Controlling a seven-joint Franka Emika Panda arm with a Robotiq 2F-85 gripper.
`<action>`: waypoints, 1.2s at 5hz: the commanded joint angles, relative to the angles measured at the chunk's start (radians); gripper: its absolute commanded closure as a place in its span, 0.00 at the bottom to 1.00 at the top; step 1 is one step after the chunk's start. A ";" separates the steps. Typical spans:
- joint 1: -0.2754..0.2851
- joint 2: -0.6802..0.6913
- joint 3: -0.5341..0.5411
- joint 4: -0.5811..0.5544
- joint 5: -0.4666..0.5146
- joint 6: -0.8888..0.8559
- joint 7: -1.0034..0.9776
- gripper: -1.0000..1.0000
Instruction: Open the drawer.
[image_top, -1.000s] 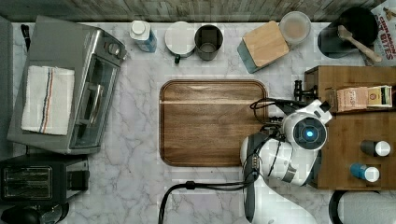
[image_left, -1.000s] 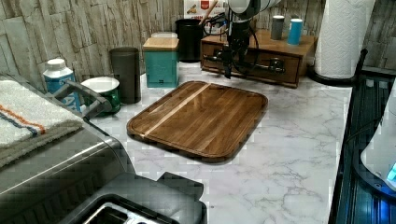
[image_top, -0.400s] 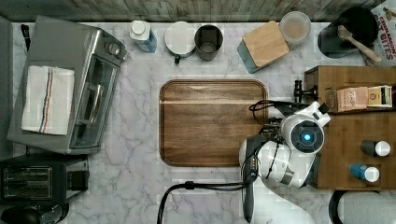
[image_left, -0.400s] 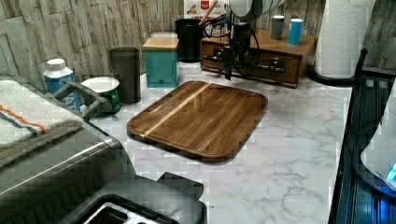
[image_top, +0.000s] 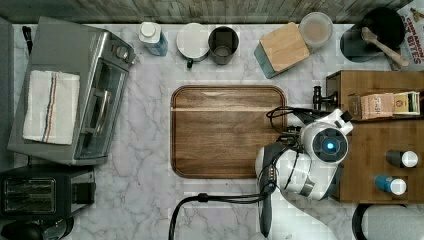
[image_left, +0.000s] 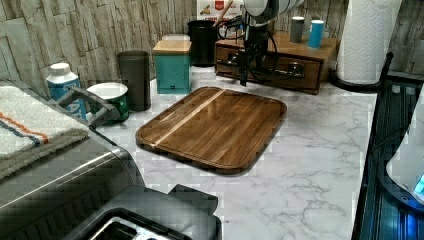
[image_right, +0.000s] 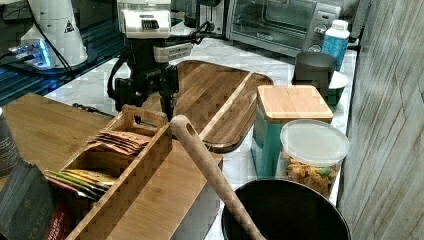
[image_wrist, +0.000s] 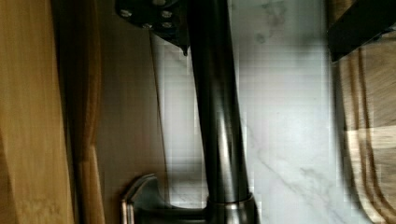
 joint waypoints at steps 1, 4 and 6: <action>0.158 -0.039 0.230 -0.084 0.143 -0.099 0.047 0.00; 0.315 -0.087 0.291 -0.086 0.122 -0.156 0.330 0.00; 0.364 -0.120 0.284 -0.085 0.137 -0.189 0.344 0.00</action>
